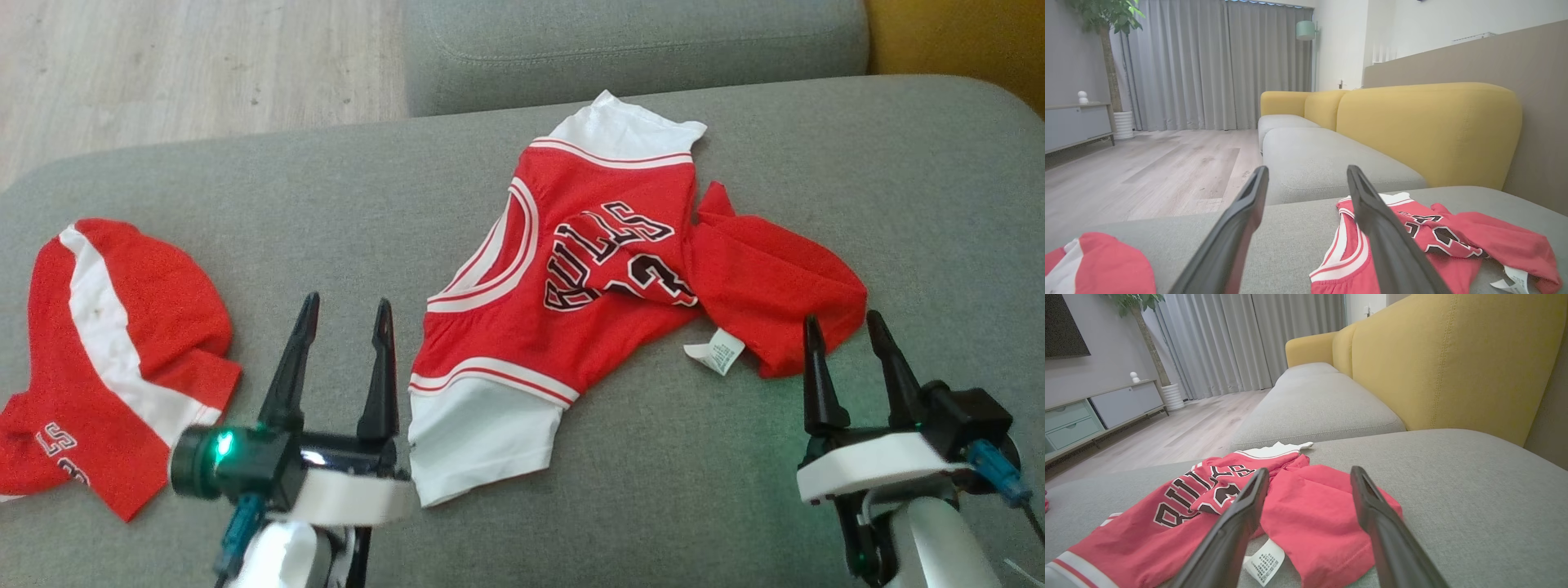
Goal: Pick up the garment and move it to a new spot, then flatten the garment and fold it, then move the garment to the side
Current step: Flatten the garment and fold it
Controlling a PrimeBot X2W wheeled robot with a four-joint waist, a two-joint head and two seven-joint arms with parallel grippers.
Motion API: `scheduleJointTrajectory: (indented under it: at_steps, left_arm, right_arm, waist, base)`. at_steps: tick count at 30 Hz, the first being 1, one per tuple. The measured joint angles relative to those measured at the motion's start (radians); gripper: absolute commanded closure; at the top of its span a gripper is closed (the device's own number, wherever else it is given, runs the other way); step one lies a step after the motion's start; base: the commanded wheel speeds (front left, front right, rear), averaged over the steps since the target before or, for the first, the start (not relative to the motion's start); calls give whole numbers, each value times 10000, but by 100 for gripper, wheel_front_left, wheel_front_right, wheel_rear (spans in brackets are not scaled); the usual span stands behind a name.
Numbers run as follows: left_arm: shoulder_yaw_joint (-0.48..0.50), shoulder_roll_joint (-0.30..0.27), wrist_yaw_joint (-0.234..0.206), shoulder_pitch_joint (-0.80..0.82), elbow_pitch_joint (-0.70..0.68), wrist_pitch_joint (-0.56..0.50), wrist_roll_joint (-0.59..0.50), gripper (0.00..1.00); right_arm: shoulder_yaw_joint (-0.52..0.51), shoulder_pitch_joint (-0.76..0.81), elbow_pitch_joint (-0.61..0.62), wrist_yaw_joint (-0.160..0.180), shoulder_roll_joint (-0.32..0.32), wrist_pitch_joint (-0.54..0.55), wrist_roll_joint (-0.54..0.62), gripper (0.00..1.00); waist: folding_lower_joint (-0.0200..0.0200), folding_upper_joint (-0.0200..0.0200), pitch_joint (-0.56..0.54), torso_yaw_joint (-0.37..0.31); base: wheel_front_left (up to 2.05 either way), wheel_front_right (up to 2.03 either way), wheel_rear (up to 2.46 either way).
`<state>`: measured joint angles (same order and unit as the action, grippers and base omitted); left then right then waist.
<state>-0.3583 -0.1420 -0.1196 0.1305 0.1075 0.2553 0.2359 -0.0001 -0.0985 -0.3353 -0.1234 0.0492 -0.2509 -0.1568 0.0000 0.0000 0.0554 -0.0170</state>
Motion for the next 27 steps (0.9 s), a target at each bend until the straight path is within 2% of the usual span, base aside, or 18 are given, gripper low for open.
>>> scheduleJointTrajectory:
  at_steps: [4, 11, 17, 27]
  left_arm:
    - [290, 255, 416, -519, -102, 0, -176, 0]
    - [871, 523, 894, -619, -36, 0, -506, 0]
    - [894, 704, 1292, -569, 150, 0, -788, 0]
    - [894, 863, 1649, -420, 491, 0, -807, 0]
  right_arm:
    - [33, 50, -2, 0, 0, 0, -2, 0]
    - [-36, 44, -75, 0, -2, 0, 94, 0]
    - [-132, -22, -782, 0, -4, 0, 545, 0]
    - [-178, -976, -2192, 0, -4, 0, 1304, 0]
  waist:
    - [0, 0, 81, -65]
    - [0, 0, 258, -60]
    - [0, 0, 514, -9]
    - [1, 0, 1101, 222]
  base:
    - [0, 0, 0]
    - [0, 0, 0]
    - [0, 0, 0]
    - [0, 0, 0]
